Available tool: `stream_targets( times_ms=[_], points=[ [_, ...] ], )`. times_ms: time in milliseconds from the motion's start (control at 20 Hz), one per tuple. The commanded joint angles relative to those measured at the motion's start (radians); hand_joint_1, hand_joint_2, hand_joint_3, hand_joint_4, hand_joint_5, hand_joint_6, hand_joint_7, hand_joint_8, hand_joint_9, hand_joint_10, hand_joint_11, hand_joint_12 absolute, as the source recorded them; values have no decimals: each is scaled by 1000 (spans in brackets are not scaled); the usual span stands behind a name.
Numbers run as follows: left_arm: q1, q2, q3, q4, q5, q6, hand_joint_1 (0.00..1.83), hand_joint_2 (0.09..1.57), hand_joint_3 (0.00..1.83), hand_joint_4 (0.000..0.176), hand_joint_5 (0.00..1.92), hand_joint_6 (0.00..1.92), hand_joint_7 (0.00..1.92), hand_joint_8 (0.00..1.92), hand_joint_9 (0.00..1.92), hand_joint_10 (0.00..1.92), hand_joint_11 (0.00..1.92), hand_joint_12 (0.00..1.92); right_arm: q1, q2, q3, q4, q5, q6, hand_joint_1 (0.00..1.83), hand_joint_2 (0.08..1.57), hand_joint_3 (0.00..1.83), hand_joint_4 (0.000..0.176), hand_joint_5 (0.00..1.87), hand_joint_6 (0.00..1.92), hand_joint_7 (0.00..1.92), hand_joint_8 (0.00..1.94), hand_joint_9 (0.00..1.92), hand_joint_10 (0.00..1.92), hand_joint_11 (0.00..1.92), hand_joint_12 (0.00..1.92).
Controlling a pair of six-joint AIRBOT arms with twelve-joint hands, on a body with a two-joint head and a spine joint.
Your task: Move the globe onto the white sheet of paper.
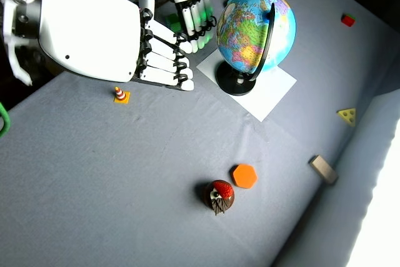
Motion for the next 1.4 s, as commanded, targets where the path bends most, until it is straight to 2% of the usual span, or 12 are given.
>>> stream_targets(
  times_ms=[0,300,450,550,600,750,850,900,950,1050,1300,1350],
  points=[
    [-16,-4,7,38,-26,1,0,1212,1,0,42,4,54,0,64,0,0,172,5,8,-6,-34,-142,-13,0,1160,1,0,168,1,229,0,132,0,0,168],
    [-124,-16,24,-8,-75,56,0,1203,0,0,125,12,151,7,129,10,0,279,-126,39,-26,-34,-362,-109,0,1160,1,0,240,25,283,17,202,24,0,251],
    [-157,-25,23,-42,-97,57,0,1223,0,0,430,39,537,16,434,42,0,733,-193,36,-49,38,-533,-312,25,1163,0,0,524,115,612,65,497,166,0,1116],
    [-185,-28,21,-61,-114,75,0,1261,3,0,734,117,900,103,796,207,231,1243,-242,7,-81,438,-700,-727,64,1195,2,0,676,751,854,537,555,1152,192,1716],
    [-202,-33,21,-69,-124,85,44,1300,1,0,841,516,1062,308,798,835,416,1591,-250,-12,-90,624,-741,-882,184,1219,4,0,813,1135,945,1047,718,1526,509,1906],
    [-237,-42,24,-63,-141,101,318,1386,5,0,891,1083,937,1346,880,1548,615,1892,-190,-23,-101,1099,-692,-1113,358,1310,17,0,955,1351,1051,1417,979,1713,906,1921],
    [-242,-42,25,-56,-146,114,523,1413,2,0,924,1540,1001,1743,1010,1893,846,1920,-167,-25,-111,1213,-692,-1158,617,1363,25,0,999,1609,1144,1616,1100,1866,1090,1921],
    [-242,-42,25,-51,-146,117,613,1419,1,0,970,1679,1065,1827,1087,1915,929,1921,-160,-27,-117,1237,-692,-1174,717,1385,33,0,1028,1702,1167,1716,1140,1910,1154,1921],
    [-243,-42,25,-52,-146,118,692,1427,2,0,989,1828,1121,1902,1166,1920,1019,1921,-154,-28,-128,1239,-692,-1187,912,981,829,0,776,1828,1173,1855,1183,1919,1218,1921],
    [-250,-42,24,-51,-146,123,797,1434,2,0,1035,1917,1234,1920,1298,1921,1175,1921,-150,-27,-144,1239,-692,-1198,962,769,1259,0,801,1917,1223,1938,1271,1921,1362,1921],
    [-274,-47,22,-46,-146,123,792,1432,0,0,1070,1921,1240,1921,1287,1921,1172,1921,-137,-25,-160,1286,-724,-1198,965,743,1305,0,818,1921,1258,1941,1318,1921,1403,1921],
    [-276,-47,19,-43,-146,123,796,1429,0,0,1080,1921,1246,1921,1290,1921,1180,1921,-135,-25,-160,1300,-731,-1198,893,940,938,0,1069,1921,1266,1941,1328,1921,1405,1921]
  ],
)
